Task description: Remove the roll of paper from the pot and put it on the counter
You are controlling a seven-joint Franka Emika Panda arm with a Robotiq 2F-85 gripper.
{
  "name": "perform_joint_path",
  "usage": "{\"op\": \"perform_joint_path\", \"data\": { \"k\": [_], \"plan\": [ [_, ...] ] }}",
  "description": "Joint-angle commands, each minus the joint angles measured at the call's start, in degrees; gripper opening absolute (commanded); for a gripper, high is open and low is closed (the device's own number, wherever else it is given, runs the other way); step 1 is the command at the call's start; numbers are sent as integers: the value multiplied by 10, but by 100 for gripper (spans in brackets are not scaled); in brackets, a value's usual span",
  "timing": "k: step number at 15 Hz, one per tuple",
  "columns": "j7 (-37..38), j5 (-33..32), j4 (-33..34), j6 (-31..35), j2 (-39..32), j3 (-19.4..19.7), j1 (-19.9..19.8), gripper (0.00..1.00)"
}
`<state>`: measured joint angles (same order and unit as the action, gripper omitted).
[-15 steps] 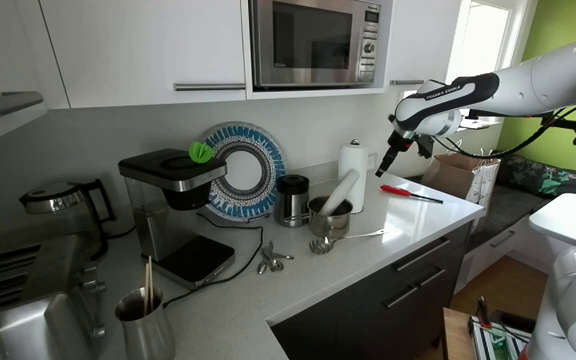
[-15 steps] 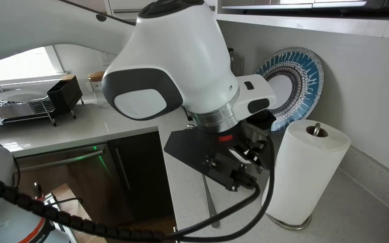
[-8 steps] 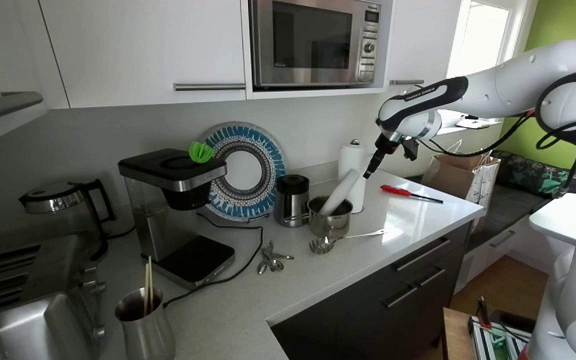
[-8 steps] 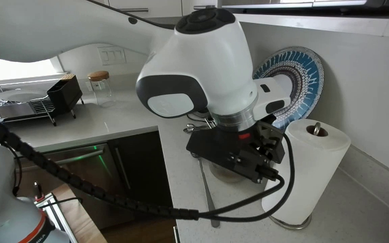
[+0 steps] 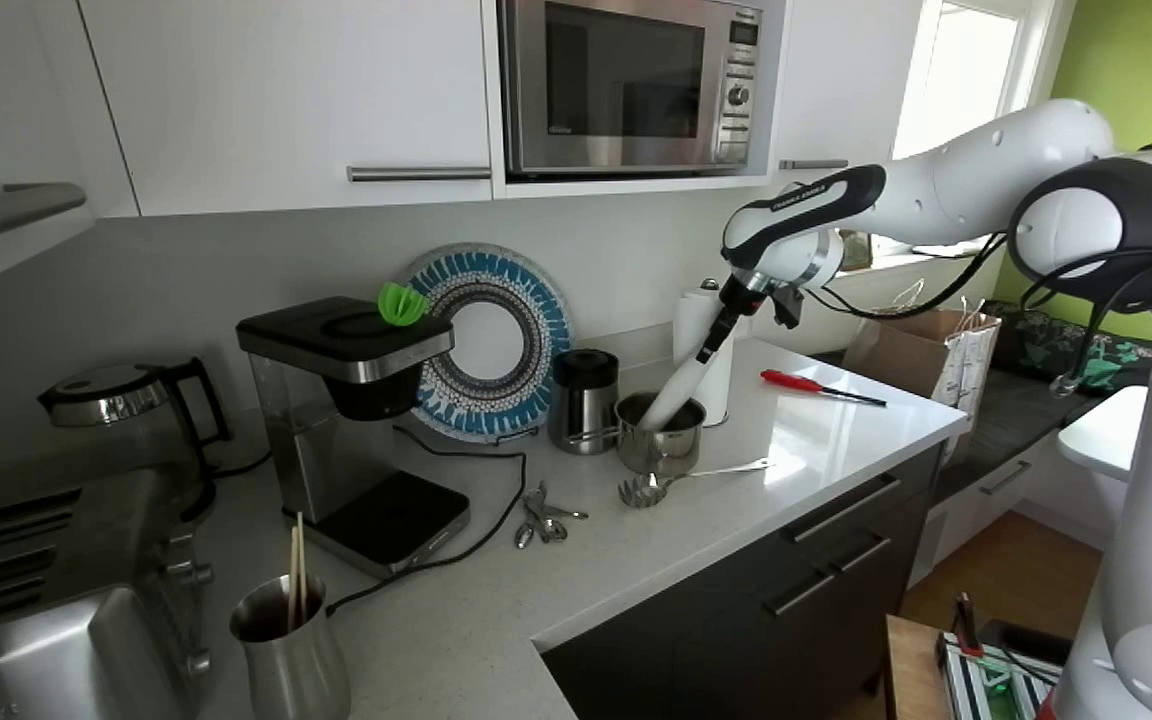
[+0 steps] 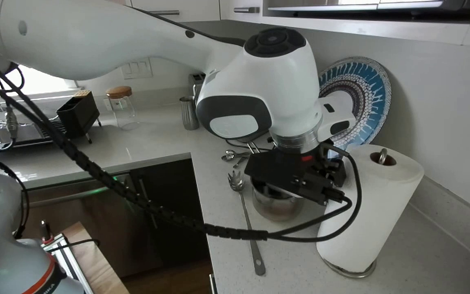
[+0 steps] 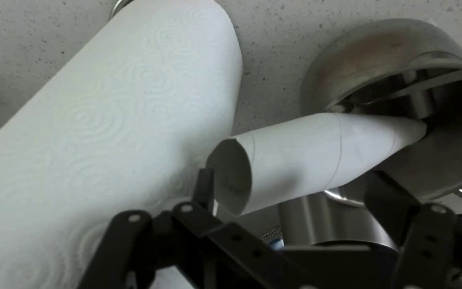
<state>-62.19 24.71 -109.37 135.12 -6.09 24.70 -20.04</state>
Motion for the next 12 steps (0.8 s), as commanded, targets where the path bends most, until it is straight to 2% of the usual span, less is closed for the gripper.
{"op": "perform_joint_path", "data": {
  "k": [1,8,10,12],
  "plan": [
    [-6,12,13,-16,-13,-29,-27,68],
    [16,-5,-13,-17,33,-40,-30,13],
    [15,-1,-19,-32,50,-39,-29,2],
    [13,7,-23,-68,72,-36,-27,0]
  ]
}}
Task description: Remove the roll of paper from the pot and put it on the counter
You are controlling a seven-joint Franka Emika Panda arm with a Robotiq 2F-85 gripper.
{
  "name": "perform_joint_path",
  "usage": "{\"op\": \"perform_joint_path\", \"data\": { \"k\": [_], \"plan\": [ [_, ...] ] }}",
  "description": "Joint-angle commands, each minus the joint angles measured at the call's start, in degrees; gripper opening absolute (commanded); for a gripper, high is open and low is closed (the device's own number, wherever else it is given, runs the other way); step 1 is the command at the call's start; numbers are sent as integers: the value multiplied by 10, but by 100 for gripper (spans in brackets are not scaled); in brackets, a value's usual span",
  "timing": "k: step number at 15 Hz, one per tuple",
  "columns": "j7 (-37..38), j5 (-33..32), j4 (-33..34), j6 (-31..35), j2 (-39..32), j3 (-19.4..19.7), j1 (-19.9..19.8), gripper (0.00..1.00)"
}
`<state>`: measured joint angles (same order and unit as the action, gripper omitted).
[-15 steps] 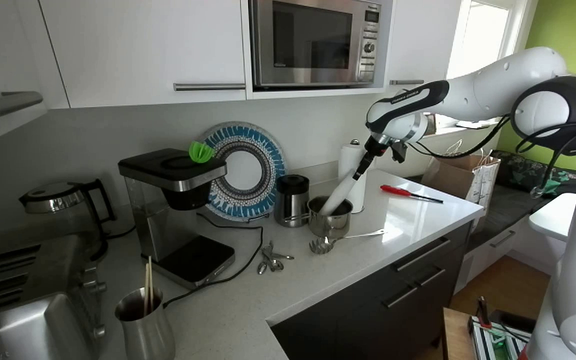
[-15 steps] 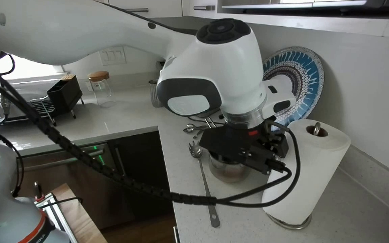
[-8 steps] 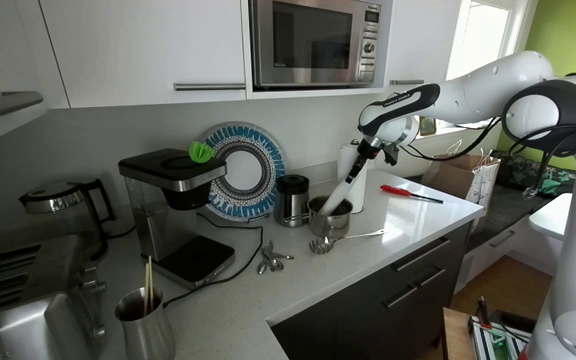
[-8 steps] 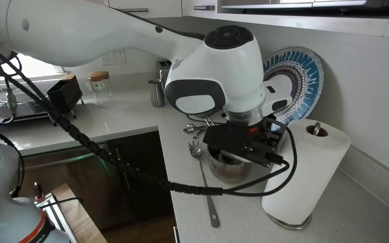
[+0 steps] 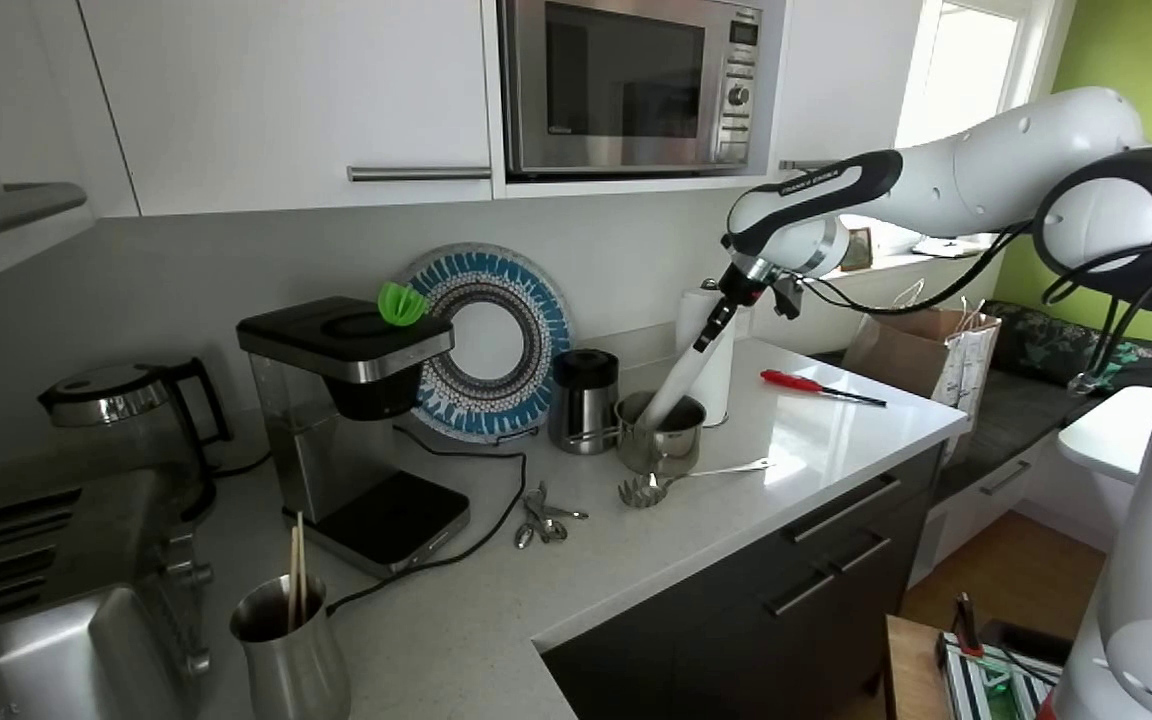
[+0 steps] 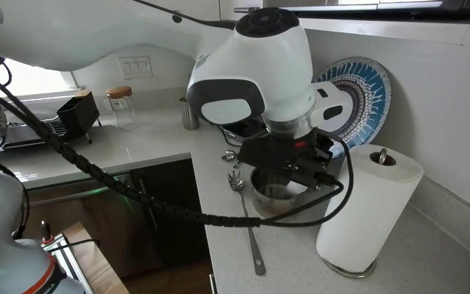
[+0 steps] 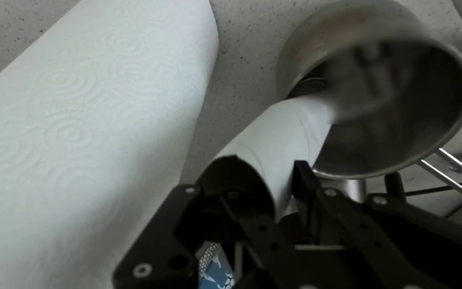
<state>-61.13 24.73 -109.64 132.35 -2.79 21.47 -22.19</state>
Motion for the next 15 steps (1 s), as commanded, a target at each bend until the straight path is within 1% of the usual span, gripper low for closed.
{"op": "perform_joint_path", "data": {
  "k": [1,2,4,7,8,9,11,15],
  "plan": [
    [-1,13,-26,-63,56,-2,-4,0],
    [-2,16,-26,-84,68,1,-2,2],
    [3,16,-37,-114,107,7,2,0],
    [38,-13,-61,-134,176,19,1,1],
    [64,-33,-75,-132,205,21,-2,1],
    [105,-66,-97,-108,236,19,-9,1],
    [174,-128,-127,-87,293,16,-27,1],
    [295,-253,-183,-44,360,13,-65,1]
  ]
}}
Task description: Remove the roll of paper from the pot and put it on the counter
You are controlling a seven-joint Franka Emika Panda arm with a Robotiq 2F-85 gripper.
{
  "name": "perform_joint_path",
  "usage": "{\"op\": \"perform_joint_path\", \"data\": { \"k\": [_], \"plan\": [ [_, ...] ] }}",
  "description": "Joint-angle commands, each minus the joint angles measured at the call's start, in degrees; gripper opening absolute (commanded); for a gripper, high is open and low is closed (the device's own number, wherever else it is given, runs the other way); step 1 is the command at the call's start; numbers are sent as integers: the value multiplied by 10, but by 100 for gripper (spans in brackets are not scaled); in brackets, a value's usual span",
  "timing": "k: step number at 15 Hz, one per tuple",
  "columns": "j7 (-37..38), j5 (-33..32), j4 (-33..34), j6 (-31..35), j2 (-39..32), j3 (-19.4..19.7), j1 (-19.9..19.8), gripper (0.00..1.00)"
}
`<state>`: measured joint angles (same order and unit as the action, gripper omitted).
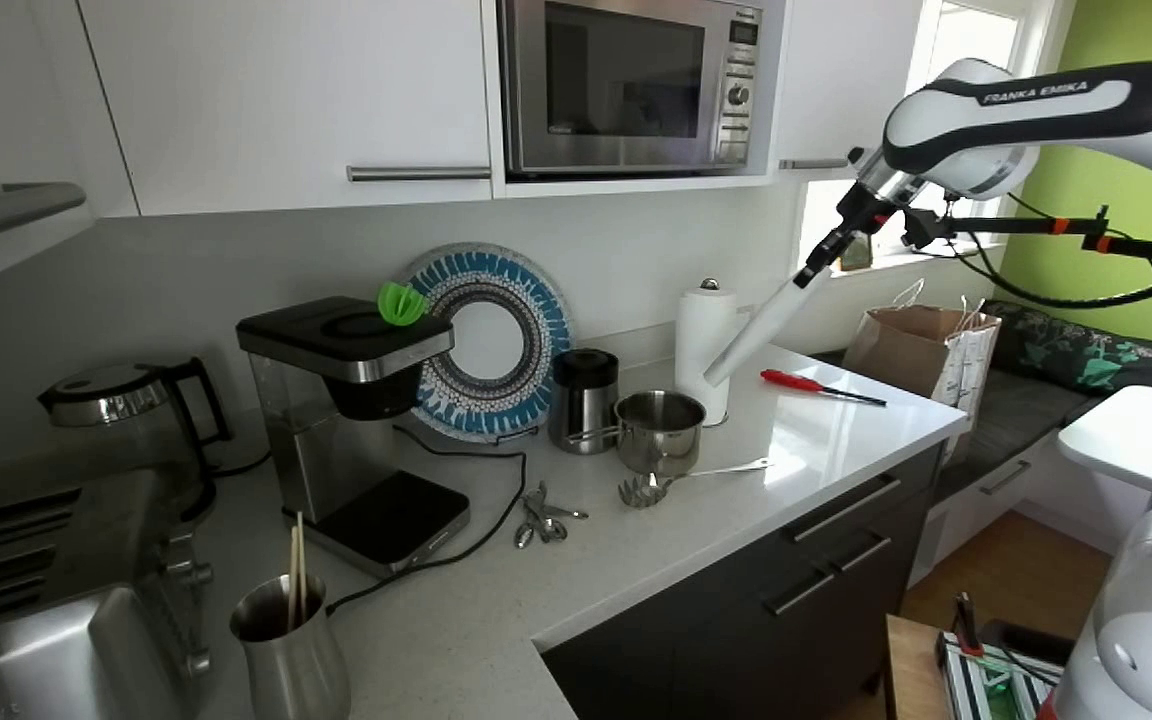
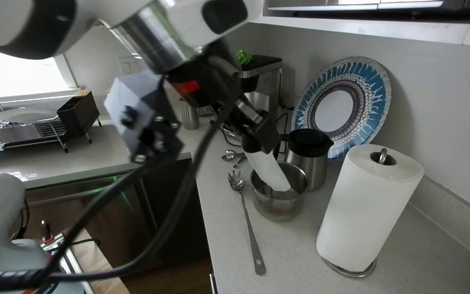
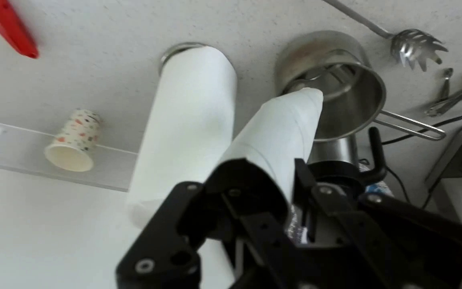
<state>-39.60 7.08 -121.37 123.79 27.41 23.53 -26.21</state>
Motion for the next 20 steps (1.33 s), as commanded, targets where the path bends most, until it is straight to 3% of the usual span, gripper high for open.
{"op": "perform_joint_path", "data": {
  "k": [1,7,11,13,14,17,20],
  "plan": [
    [107,-106,-85,58,71,-4,-35,1],
    [260,-230,-130,192,42,15,-103,1],
    [344,-276,-133,302,-37,17,-174,1],
    [413,-267,-117,330,-89,-3,-200,1],
    [345,-253,-137,306,-34,13,-181,5],
    [390,-254,-126,326,-81,1,-195,1],
    [382,-218,-100,404,-125,2,-159,1]
  ]
}}
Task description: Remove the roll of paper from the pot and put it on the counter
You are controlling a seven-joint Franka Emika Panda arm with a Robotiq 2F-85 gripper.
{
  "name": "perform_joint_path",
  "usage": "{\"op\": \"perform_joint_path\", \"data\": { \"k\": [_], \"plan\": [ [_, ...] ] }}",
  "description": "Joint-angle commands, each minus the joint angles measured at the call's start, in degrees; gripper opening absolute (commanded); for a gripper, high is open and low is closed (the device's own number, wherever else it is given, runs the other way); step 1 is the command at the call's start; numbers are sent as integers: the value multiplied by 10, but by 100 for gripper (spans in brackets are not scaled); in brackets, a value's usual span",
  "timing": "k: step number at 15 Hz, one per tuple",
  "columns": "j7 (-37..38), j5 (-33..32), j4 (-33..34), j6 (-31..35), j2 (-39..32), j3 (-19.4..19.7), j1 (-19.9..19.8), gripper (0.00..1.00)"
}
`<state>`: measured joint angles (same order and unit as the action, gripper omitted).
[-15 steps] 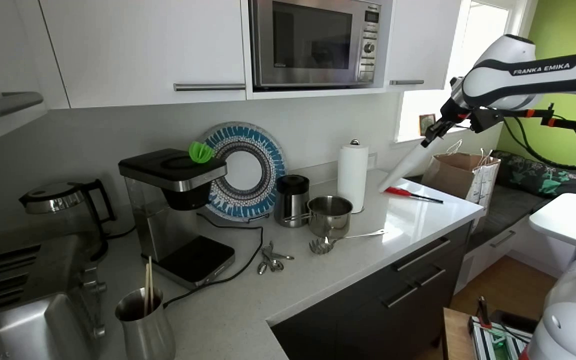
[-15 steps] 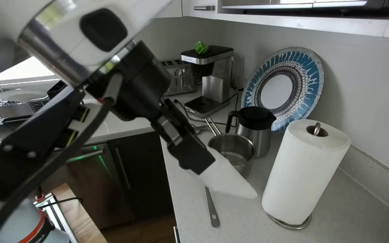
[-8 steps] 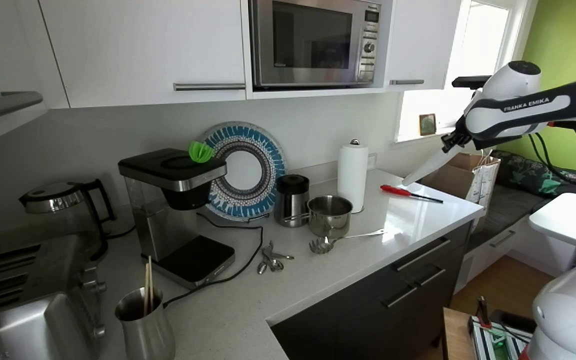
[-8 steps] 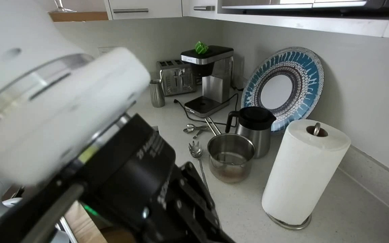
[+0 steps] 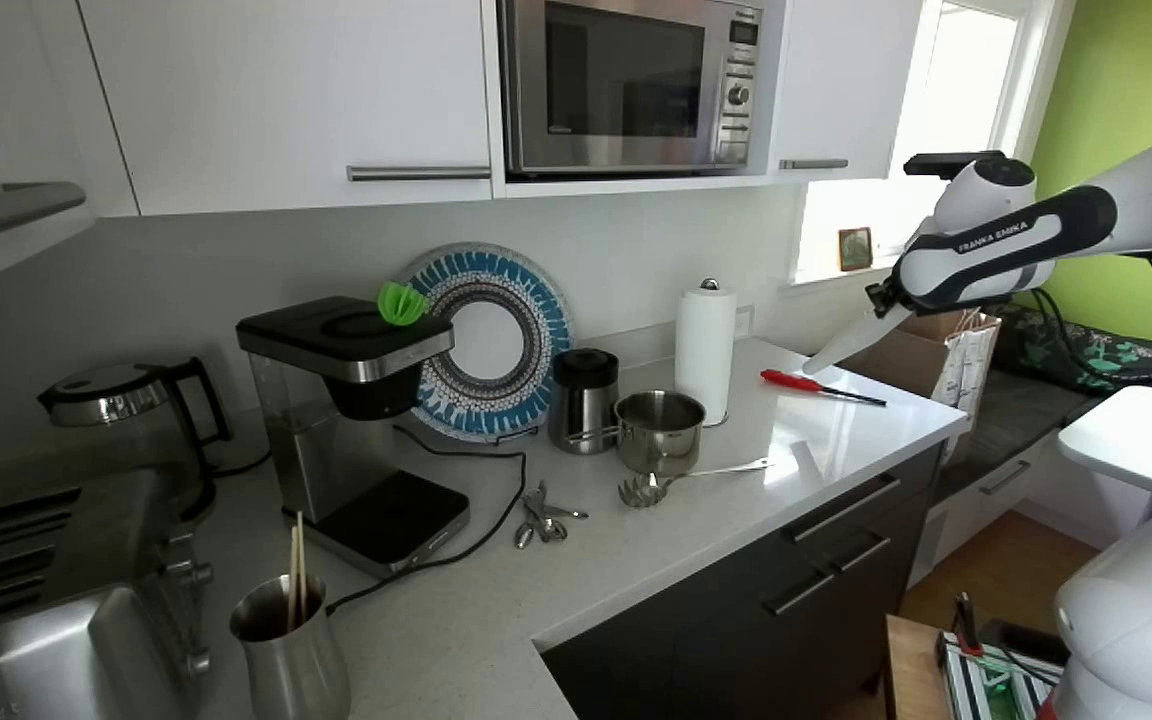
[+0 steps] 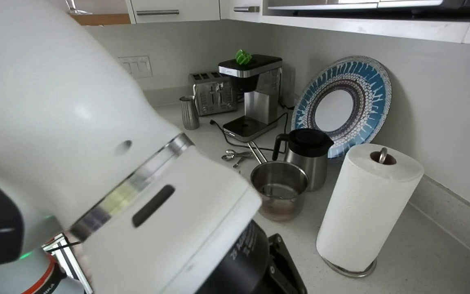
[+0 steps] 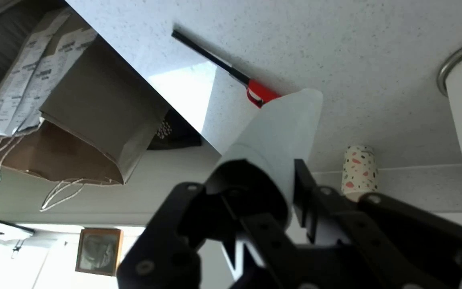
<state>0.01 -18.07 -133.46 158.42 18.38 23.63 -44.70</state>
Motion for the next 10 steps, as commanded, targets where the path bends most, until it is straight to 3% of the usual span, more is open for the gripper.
{"op": "perform_joint_path", "data": {
  "k": [1,5,8,9,10],
  "plan": [
    [-25,47,24,82,-41,4,41,1],
    [-47,83,51,147,-95,8,93,1],
    [-40,94,78,176,-147,20,97,1],
    [-68,119,77,177,-155,27,111,1],
    [-101,151,76,166,-159,32,126,30]
  ]
}}
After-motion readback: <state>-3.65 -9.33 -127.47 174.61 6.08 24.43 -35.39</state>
